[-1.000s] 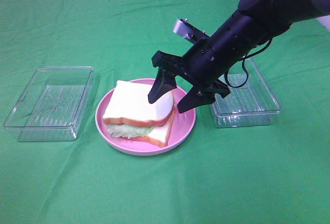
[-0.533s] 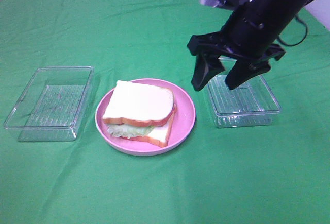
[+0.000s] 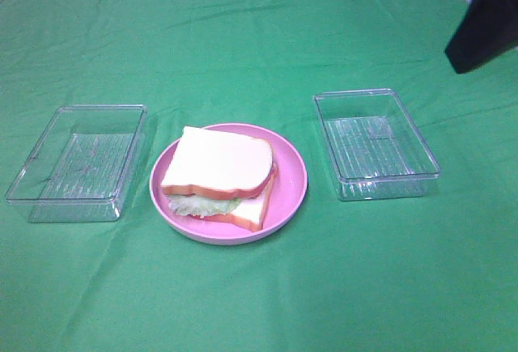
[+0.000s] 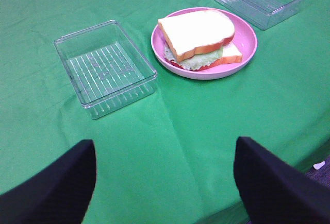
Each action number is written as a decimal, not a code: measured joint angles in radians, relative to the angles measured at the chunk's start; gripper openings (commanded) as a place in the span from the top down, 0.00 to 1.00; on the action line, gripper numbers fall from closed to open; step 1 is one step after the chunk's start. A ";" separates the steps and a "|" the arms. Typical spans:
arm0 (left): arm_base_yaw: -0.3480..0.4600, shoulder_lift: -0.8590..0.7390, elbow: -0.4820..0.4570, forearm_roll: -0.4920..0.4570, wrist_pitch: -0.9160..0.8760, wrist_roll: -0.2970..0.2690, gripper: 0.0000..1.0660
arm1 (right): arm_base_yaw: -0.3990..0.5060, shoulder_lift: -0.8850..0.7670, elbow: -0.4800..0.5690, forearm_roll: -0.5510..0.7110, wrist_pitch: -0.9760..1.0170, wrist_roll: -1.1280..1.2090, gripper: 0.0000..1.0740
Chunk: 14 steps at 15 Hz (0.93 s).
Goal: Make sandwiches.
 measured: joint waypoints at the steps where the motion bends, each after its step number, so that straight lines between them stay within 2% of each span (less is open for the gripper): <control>1: 0.000 0.000 0.000 0.000 0.000 0.000 0.33 | 0.000 -0.021 0.022 -0.004 0.002 0.000 0.37; 6: 0.000 0.000 0.000 0.000 0.000 0.001 0.33 | 0.000 -0.414 0.359 -0.018 0.026 0.000 0.37; 9: 0.000 0.000 0.000 -0.002 0.000 0.012 0.33 | 0.000 -0.711 0.559 -0.019 0.044 -0.031 0.37; 11: 0.000 0.000 0.000 -0.013 0.000 0.031 0.33 | 0.000 -0.862 0.626 -0.019 0.047 -0.082 0.37; 14: 0.000 0.000 0.000 -0.030 0.000 0.045 0.33 | 0.000 -0.991 0.635 0.002 0.013 -0.137 0.37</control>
